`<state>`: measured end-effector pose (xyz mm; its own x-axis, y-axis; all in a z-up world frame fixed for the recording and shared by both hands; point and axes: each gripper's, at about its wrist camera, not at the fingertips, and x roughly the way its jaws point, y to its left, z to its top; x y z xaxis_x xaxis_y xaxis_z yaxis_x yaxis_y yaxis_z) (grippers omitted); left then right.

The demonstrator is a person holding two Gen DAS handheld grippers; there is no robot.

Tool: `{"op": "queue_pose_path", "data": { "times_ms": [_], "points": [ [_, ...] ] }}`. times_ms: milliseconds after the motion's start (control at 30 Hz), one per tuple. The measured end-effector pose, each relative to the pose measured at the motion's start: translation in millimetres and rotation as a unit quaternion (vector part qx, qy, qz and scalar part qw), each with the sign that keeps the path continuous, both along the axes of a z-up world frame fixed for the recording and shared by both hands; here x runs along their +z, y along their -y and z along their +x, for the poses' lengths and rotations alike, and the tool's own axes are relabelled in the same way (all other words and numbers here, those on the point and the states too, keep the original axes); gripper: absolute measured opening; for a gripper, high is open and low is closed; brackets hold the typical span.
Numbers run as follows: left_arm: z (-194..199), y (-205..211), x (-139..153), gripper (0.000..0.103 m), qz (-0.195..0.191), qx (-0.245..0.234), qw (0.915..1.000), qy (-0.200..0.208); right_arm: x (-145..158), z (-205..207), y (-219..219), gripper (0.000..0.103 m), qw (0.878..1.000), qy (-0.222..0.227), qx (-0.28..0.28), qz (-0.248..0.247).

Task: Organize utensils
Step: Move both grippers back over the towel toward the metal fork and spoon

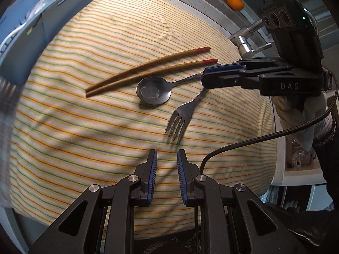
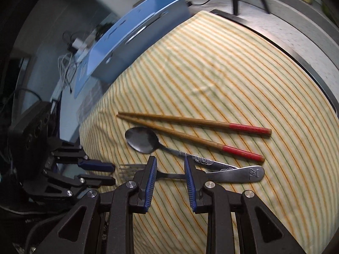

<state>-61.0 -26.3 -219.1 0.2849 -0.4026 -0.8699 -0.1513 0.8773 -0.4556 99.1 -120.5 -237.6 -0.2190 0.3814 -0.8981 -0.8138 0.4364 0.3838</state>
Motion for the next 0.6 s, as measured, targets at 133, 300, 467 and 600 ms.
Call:
{"op": "queue_pose_path", "data": {
  "times_ms": [133, 300, 467, 600],
  "points": [
    [-2.1, 0.2, -0.4, 0.017, -0.009, 0.015, 0.9998, 0.004, -2.6, -11.3, -12.5, 0.024, 0.996, 0.019, 0.078, -0.032],
    [-2.1, 5.0, -1.2, 0.016, -0.019, 0.023, 0.9994, 0.017, -3.1, -24.8, -25.1, 0.024, 0.982, 0.047, 0.17, -0.061],
    [-4.9, 3.8, -5.7, 0.015, -0.034, 0.057, 0.9976, 0.017, -5.6, -25.8, -23.7, 0.024, 0.975, 0.066, 0.204, -0.063],
    [-14.6, 3.4, -3.9, 0.015, -0.039, 0.091, 0.9949, 0.022, -5.5, -18.9, -15.8, 0.024, 0.969, 0.069, 0.229, -0.062]
  ]
}}
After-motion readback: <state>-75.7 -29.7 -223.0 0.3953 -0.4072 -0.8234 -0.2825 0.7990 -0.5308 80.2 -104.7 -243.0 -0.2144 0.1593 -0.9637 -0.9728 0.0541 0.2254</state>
